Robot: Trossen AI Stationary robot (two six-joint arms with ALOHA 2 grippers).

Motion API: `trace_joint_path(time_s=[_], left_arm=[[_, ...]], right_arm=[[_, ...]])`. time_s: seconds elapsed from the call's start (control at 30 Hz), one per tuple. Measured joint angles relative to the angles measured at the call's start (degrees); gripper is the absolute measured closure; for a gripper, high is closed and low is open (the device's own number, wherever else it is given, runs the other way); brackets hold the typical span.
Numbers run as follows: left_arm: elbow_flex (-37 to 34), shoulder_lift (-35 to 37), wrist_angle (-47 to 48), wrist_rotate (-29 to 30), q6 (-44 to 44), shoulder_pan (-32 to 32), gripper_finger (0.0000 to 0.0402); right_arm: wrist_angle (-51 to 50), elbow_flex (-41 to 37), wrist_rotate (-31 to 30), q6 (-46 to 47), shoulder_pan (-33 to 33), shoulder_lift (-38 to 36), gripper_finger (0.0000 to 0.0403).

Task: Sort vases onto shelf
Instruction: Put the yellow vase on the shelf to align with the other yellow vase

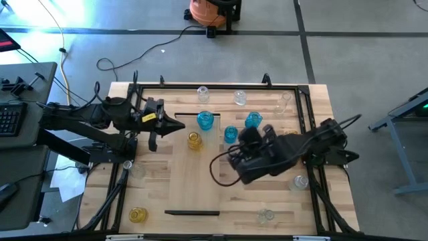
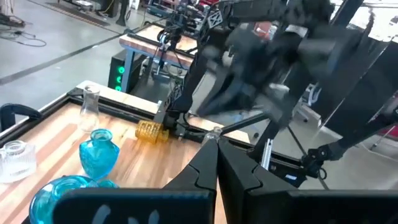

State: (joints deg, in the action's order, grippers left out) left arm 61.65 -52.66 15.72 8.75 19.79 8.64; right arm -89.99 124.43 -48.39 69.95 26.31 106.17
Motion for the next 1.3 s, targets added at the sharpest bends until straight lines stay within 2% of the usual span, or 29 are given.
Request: trace_joint_path(time_s=[0.2,0.43,0.6,1.3], left_arm=[[0.0,0.1,-0.1,0.0,0.0,0.0,0.0402],[0.0,-1.3,-0.2,0.0,0.0,0.0,0.0401],[0.0,-2.0,0.0,0.0,0.0,0.0,0.0401],[0.0,-2.6,-0.1,0.0,0.1,0.0,0.0401]], right_arm=[[0.4,10.7,-13.1,-5.3,0.8,-0.2,0.0403],[0.1,8.3,-19.0,-0.8,0.3,-4.4,0.0403],[1.5,8.3,-20.8,-1.2,-0.7,-4.4,0.0403],[1.3,8.3,-21.2,-0.8,-2.2,-4.2,0.0403]])
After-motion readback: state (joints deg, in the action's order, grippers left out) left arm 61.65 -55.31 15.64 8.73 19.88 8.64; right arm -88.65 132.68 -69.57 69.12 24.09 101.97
